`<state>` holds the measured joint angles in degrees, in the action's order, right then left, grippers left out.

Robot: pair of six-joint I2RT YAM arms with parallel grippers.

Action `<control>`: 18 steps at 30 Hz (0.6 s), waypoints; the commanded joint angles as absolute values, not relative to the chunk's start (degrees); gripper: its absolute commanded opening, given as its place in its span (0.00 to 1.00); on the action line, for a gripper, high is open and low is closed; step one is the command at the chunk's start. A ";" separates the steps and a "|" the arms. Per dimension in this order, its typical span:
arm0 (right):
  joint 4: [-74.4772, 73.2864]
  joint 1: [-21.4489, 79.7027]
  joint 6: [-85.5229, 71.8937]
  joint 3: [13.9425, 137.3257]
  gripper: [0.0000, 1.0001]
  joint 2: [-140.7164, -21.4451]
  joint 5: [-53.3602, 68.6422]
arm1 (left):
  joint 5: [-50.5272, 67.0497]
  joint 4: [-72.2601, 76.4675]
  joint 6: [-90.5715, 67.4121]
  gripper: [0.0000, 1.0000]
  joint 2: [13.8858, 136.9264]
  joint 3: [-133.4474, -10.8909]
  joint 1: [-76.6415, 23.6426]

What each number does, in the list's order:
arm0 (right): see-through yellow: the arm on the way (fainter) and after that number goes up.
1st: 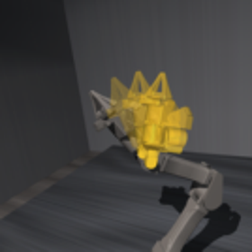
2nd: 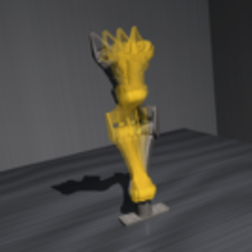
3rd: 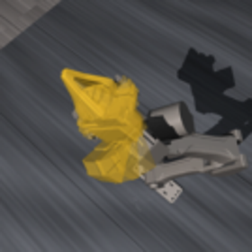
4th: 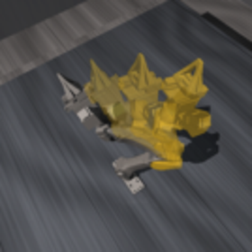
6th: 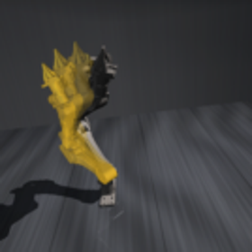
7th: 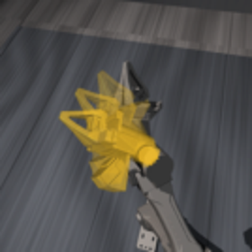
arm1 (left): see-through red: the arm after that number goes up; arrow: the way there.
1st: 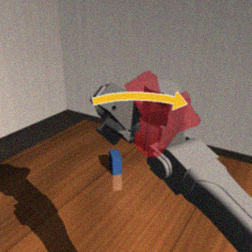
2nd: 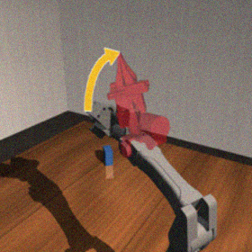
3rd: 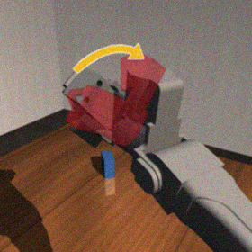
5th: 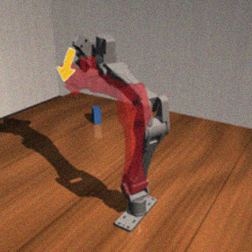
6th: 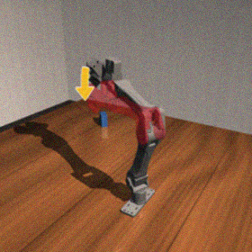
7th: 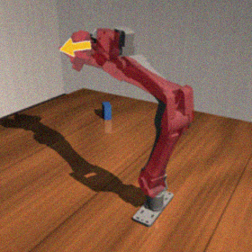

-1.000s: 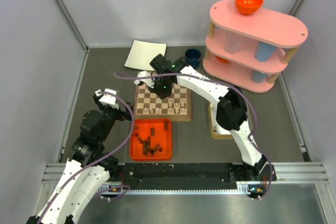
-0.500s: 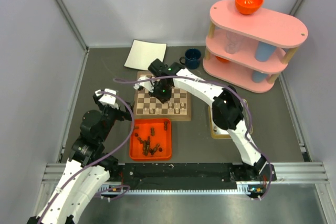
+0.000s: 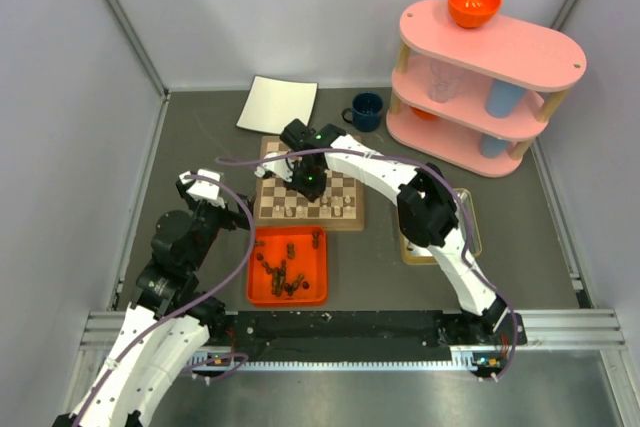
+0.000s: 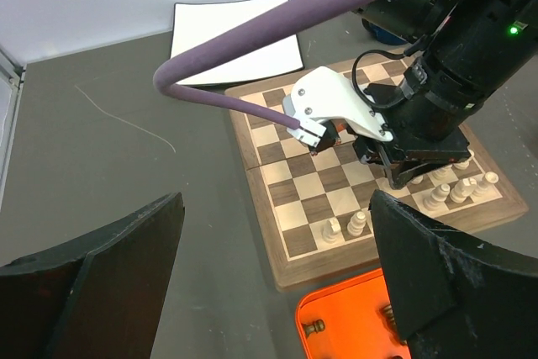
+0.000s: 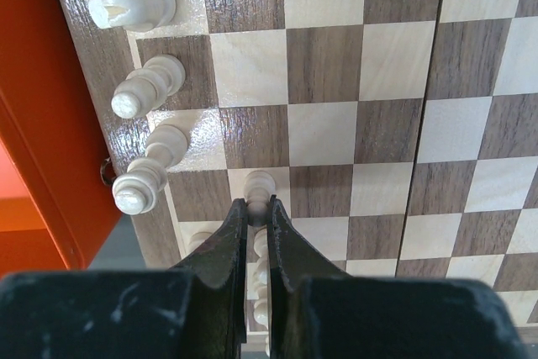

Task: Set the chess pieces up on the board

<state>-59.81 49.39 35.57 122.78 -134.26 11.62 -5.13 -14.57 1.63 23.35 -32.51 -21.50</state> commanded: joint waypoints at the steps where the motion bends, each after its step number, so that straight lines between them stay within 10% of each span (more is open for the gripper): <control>1: -60.47 50.19 36.21 124.10 0.03 -134.12 10.81 | -4.22 -11.42 1.93 0.96 22.76 -32.34 -21.09; 18: -61.08 50.36 37.53 122.61 0.03 -132.45 9.84 | -3.52 -11.16 1.76 0.97 23.11 -32.34 -20.74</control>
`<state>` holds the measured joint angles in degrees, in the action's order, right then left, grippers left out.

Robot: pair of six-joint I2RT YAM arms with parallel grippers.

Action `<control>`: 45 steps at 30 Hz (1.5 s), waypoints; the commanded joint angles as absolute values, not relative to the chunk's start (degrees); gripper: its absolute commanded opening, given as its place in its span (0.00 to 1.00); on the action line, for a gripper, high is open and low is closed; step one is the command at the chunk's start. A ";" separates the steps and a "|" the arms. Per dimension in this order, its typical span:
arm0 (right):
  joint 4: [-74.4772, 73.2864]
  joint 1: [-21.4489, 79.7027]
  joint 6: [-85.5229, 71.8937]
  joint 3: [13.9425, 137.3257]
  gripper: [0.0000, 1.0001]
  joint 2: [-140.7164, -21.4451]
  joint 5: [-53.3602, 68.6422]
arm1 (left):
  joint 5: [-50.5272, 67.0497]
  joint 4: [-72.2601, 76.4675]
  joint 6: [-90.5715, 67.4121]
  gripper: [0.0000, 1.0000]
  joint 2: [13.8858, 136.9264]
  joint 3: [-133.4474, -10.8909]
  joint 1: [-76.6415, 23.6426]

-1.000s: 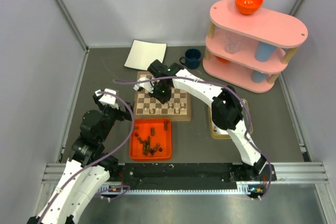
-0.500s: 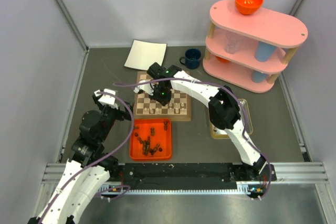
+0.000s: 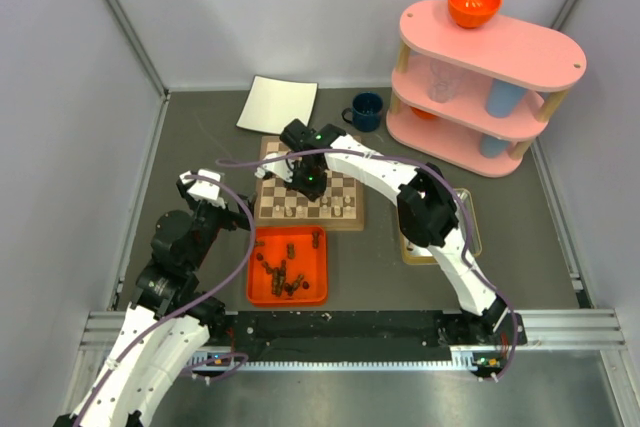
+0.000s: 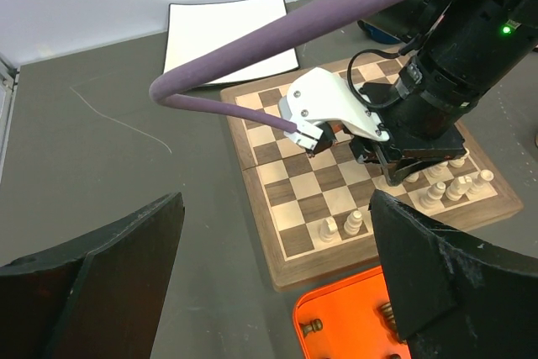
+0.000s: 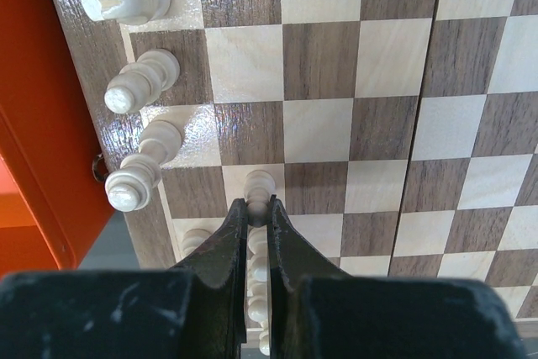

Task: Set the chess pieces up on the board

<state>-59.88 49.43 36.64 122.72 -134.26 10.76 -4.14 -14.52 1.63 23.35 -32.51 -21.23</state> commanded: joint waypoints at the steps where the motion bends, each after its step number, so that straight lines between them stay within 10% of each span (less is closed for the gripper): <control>1: -61.17 50.36 37.62 122.52 0.03 -132.36 9.84 | -3.52 -11.16 1.93 0.97 23.12 -32.34 -20.74; 45: -61.79 50.98 38.23 121.82 0.17 -130.96 9.49 | -2.81 -11.16 1.85 0.96 23.20 -32.34 -20.30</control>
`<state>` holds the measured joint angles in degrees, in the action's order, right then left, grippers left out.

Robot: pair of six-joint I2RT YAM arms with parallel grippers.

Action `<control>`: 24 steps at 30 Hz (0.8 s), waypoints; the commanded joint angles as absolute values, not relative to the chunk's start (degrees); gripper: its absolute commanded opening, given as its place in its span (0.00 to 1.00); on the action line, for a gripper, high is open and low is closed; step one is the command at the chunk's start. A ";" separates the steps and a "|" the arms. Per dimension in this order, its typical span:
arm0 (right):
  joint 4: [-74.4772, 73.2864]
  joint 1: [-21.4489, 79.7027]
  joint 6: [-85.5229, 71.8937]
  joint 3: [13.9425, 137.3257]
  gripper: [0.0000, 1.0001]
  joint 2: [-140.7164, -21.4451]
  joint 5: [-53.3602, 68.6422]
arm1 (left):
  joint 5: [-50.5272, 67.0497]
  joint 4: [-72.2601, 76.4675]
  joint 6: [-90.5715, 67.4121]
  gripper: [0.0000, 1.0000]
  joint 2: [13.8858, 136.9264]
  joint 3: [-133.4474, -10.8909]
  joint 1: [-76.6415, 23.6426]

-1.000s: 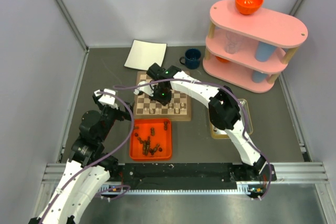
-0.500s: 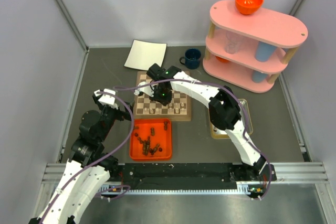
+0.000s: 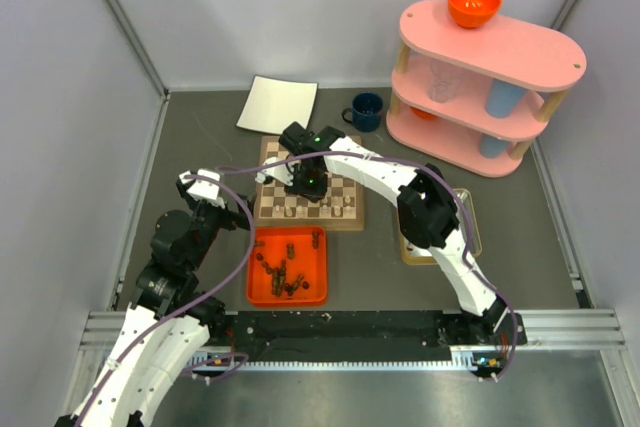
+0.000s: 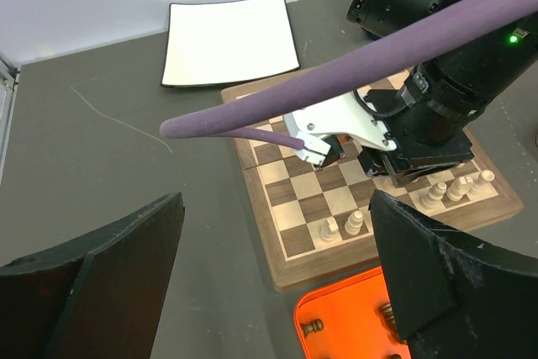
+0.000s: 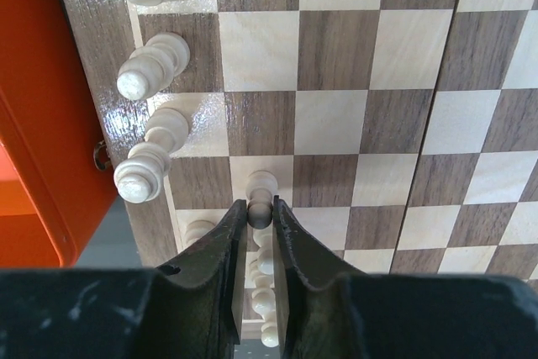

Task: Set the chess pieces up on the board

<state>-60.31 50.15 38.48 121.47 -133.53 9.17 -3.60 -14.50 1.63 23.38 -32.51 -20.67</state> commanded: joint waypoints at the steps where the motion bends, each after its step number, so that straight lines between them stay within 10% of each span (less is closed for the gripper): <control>1: -61.70 51.06 38.15 121.99 0.18 -130.96 9.58 | -2.81 -11.08 1.85 0.96 23.29 -32.26 -20.30; 24: -61.79 51.06 36.65 125.95 0.45 -128.67 10.64 | -2.64 -11.16 1.85 0.97 23.29 -32.34 -20.21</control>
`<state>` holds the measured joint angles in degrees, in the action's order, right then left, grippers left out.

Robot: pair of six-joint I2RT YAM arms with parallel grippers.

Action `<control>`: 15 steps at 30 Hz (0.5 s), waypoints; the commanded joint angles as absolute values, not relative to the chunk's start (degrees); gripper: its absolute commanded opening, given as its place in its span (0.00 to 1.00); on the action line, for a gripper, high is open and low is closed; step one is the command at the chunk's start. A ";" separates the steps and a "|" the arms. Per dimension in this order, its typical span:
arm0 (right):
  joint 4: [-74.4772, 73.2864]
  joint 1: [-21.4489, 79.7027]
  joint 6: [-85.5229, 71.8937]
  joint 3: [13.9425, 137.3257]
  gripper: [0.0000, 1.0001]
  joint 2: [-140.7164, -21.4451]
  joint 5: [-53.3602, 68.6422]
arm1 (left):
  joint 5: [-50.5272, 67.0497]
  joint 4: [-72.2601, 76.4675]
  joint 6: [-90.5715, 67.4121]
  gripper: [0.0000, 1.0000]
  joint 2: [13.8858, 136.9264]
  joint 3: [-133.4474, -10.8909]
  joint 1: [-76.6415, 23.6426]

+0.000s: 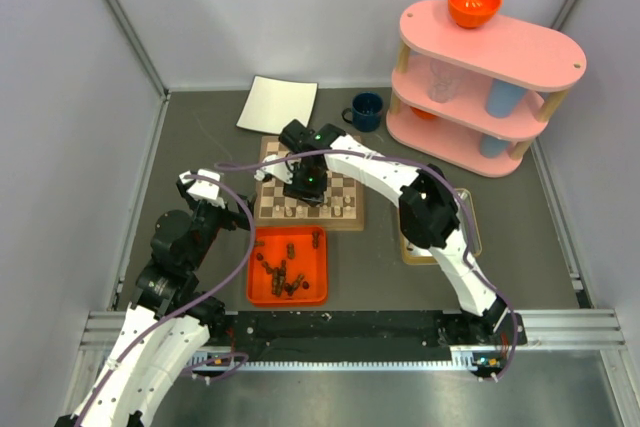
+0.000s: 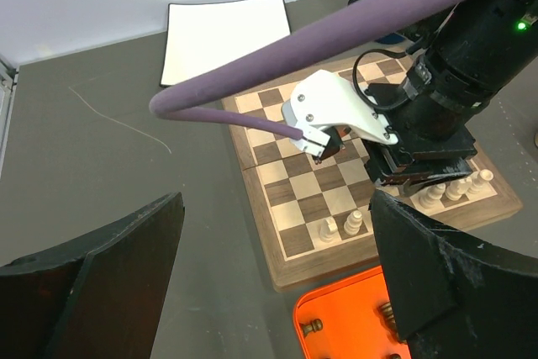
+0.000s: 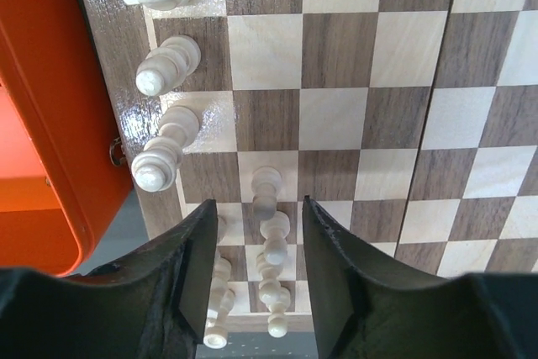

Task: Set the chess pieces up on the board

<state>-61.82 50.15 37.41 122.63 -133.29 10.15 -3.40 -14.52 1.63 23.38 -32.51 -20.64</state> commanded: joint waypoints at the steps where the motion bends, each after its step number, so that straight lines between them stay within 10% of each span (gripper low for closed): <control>1: -61.79 51.06 36.65 126.03 0.48 -128.50 10.55 | -2.64 -11.16 1.85 0.96 23.29 -32.34 -20.13; 15: -61.61 49.48 35.51 128.06 0.64 -123.23 7.91 | -2.46 -10.90 1.58 0.96 22.24 -32.26 -19.86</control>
<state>-62.22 49.95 36.77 125.10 -129.23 8.60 -3.25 -14.48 1.61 23.35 -32.51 -20.29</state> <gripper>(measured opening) 0.630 0.967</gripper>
